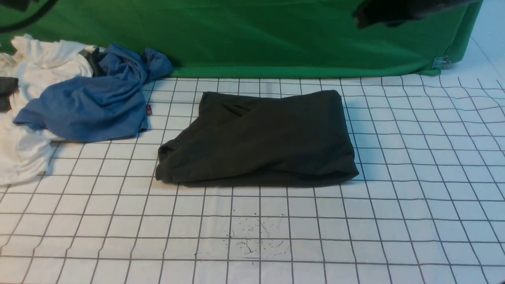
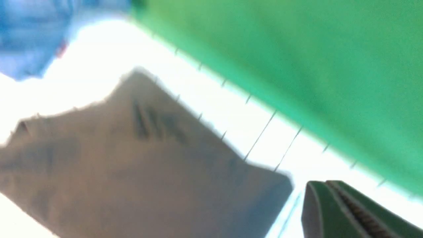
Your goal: Fold a long-sleeved shirt over a white checkered tablecloth.
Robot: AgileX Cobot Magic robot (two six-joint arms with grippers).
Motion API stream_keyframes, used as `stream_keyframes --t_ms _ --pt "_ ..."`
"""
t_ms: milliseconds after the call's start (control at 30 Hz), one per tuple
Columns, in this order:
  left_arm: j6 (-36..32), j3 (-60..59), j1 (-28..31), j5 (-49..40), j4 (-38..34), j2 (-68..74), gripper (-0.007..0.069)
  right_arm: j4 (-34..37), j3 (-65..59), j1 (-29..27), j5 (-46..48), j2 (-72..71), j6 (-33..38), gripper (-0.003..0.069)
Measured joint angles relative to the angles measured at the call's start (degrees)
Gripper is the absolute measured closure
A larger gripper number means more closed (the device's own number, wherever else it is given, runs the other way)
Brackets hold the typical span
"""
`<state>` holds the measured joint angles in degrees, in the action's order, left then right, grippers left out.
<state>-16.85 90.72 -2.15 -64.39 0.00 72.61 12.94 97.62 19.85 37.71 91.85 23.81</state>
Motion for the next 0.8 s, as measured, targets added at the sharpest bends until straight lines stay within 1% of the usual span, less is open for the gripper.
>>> stream_keyframes --t_ms 67,167,233,300,333,400,533,600,800 --pt "1.1 -9.4 0.1 4.4 0.0 -6.0 0.0661 0.0 -1.5 0.0 -0.8 -5.6 0.1 0.0615" --pt "2.8 -18.9 0.2 9.3 -0.4 -12.6 0.0661 0.0 -5.0 0.0 -2.9 -11.3 0.1 0.0615" --pt "5.1 -28.5 0.2 15.1 -1.0 -19.9 0.0661 0.0 -11.1 0.0 -6.7 -17.9 0.1 0.0615" --pt "6.4 -35.0 0.2 18.2 -1.4 -24.5 0.0661 0.2 -15.5 0.0 -9.7 -21.8 0.1 0.0615" --pt "6.6 -36.3 0.2 19.1 -1.7 -25.5 0.0661 0.2 -16.7 0.0 -10.4 -23.2 0.1 0.0615" --pt "7.3 -44.7 0.2 22.4 -3.5 -31.9 0.0661 0.3 -25.1 0.0 -15.0 -29.5 0.1 0.0615" --pt "7.2 -52.5 0.2 25.7 -5.4 -40.3 0.0661 0.3 -34.6 0.0 -20.5 -37.2 0.1 0.0615" --pt "7.0 -58.2 0.2 29.0 -5.8 -48.8 0.0661 0.3 -42.4 0.0 -25.5 -44.6 0.1 0.0615" --pt "6.8 -66.0 0.2 33.6 -5.8 -62.0 0.0661 0.3 -53.3 0.0 -29.7 -57.3 0.1 0.0615"
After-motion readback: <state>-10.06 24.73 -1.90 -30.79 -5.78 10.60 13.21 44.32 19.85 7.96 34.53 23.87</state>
